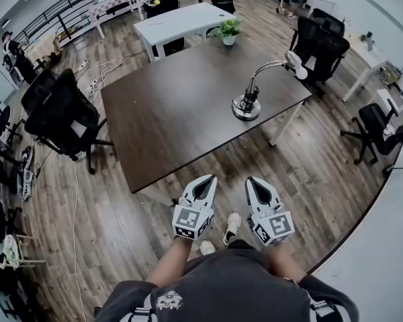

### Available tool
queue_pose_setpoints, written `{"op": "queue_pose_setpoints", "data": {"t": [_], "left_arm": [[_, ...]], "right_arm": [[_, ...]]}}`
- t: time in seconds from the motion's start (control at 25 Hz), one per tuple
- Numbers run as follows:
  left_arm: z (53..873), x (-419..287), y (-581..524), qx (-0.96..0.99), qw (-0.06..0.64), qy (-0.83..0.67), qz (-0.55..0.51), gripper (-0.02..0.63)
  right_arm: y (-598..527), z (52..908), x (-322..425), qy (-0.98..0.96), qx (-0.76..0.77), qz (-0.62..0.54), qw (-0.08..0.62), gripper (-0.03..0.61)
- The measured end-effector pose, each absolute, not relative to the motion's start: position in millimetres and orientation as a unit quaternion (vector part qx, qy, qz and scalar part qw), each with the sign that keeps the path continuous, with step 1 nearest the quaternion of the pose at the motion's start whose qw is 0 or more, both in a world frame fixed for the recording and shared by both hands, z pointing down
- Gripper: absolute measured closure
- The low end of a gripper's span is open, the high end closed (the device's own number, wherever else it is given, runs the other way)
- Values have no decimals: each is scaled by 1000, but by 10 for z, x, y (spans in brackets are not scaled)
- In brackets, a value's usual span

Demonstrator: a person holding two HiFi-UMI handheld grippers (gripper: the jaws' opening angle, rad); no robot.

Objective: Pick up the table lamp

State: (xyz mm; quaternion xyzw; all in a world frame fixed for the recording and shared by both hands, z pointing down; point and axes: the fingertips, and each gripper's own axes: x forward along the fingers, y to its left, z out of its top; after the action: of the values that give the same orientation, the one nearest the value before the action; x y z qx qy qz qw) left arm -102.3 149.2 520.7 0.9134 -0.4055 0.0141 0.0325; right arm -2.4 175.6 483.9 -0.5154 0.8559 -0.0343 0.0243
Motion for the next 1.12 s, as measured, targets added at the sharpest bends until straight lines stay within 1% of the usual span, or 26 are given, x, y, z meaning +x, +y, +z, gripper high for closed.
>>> {"op": "queue_pose_setpoints", "data": {"t": [0.2, 0.64, 1.12], "left_arm": [[5166, -926, 1187, 903, 21, -429, 14, 606], [4983, -455, 343, 891, 3, -453, 6, 606], [5017, -133, -171, 883, 12, -469, 23, 606]], "right_arm": [[1491, 4810, 243, 853, -520, -32, 29, 551], [646, 4683, 750, 861, -507, -24, 47, 551], [178, 4742, 944, 876, -477, -39, 53, 551]]}}
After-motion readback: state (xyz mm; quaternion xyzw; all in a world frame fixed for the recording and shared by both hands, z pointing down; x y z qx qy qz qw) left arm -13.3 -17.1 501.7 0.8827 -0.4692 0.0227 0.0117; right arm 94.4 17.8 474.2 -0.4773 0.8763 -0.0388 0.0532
